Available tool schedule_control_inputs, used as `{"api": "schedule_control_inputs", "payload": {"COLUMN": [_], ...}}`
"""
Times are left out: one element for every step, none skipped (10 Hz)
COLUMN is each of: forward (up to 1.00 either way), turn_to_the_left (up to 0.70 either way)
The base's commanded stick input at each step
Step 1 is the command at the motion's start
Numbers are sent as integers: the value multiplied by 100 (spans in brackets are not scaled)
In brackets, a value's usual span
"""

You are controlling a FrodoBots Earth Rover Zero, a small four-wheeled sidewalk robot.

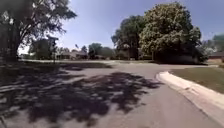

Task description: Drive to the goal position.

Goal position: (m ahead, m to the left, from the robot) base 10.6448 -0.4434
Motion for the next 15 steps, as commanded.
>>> {"api": "schedule_control_inputs", "payload": {"forward": [70, 70, 70, 70, 70, 70, 70, 70, 70, 70, 70, 70, 70, 70, 70], "turn_to_the_left": [0, 0, 0, 0, 0, 0, 0, 0, 0, 0, 0, 0, 0, 0, 0]}}
